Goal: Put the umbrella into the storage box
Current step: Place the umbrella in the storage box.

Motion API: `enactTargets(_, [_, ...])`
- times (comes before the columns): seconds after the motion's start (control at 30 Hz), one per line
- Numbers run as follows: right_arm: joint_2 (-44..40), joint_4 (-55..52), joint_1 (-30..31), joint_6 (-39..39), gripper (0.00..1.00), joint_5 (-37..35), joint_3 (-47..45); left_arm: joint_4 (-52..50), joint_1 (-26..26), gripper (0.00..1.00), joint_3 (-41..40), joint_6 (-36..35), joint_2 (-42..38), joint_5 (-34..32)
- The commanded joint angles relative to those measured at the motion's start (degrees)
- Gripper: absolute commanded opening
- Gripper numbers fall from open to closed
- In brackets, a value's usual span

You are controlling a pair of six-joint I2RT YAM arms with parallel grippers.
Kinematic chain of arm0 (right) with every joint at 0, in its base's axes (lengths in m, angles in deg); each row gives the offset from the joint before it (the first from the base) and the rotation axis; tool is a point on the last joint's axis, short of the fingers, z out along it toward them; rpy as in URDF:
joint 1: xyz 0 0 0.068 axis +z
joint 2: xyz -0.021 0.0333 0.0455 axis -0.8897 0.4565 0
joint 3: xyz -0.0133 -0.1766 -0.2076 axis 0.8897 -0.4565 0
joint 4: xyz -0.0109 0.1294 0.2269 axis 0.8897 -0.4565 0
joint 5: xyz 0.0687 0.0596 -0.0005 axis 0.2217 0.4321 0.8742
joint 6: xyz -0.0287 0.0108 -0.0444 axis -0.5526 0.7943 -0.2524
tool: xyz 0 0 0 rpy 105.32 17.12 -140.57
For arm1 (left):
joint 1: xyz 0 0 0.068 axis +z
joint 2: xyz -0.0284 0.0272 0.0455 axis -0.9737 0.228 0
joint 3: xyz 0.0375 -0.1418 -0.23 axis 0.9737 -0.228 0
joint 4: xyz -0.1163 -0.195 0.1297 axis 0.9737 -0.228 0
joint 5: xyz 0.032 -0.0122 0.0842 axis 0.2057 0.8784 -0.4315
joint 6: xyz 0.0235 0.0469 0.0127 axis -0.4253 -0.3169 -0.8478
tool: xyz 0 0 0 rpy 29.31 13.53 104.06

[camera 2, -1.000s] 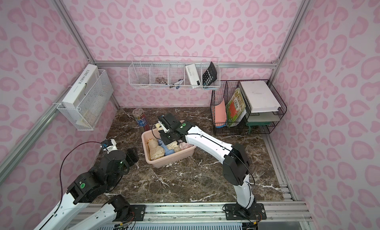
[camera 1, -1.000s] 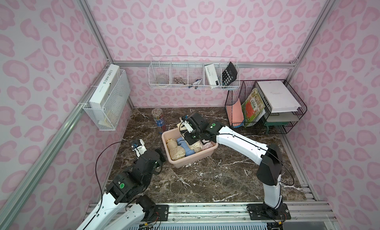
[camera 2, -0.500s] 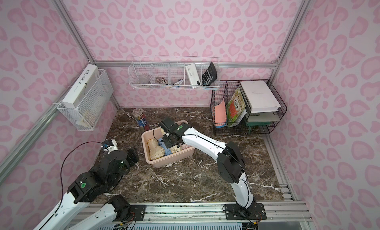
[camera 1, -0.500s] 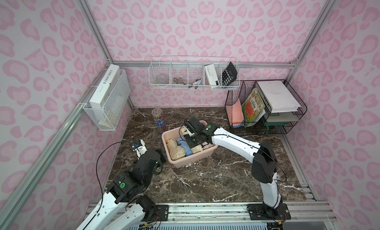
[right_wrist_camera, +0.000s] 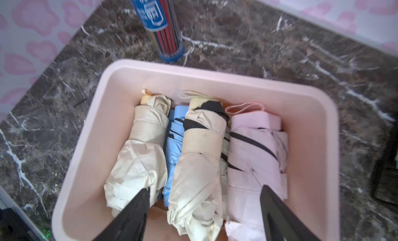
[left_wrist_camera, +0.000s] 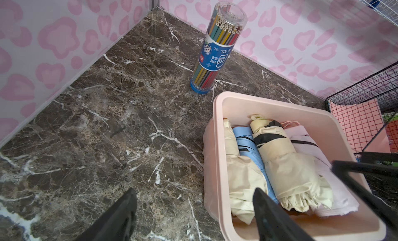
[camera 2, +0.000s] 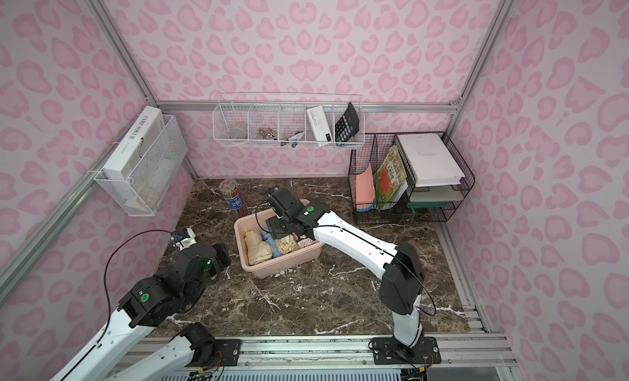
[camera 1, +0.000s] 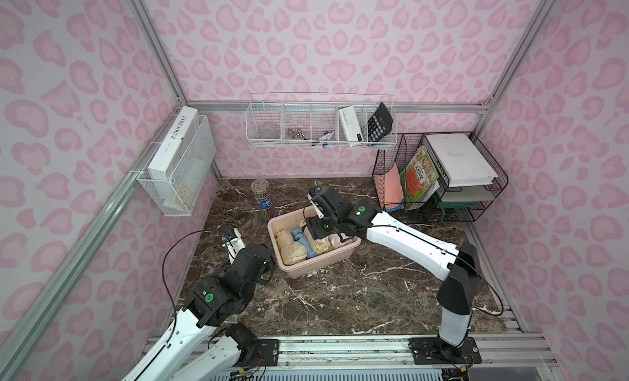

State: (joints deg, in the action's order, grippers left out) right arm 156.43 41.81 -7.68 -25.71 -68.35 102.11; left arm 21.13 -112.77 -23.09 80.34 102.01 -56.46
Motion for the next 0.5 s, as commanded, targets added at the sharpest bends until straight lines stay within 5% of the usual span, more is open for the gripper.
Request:
enactTargets(0.0, [-7.25,8.33,0.28,-1.55,0.74,-6.58,-5.52,3.96,3.07,0.85,1.07,-4.11,1.59,-0.14])
enactTargets(0.23, [-29.0,28.0,-3.56,-8.14,0.81,-20.99,-32.23,10.63,14.2,0.85,0.93,-11.38,5.13,4.17])
enactTargets(0.33, [-35.6,30.24,-11.14,-5.59,0.88,-21.5,-41.3,12.39,17.95,0.85,-0.36,-14.37,6.61,4.95])
enactTargets(0.37, [-37.51,30.79,-14.33,-3.68,0.98,-21.92,-44.55,12.75,19.1,0.85,-0.98,-14.98,6.87,5.05])
enactTargets(0.47, [-42.9,35.21,-23.73,0.01,0.99,-21.37,-55.42,15.22,21.28,0.86,-3.69,-16.85,6.59,4.75])
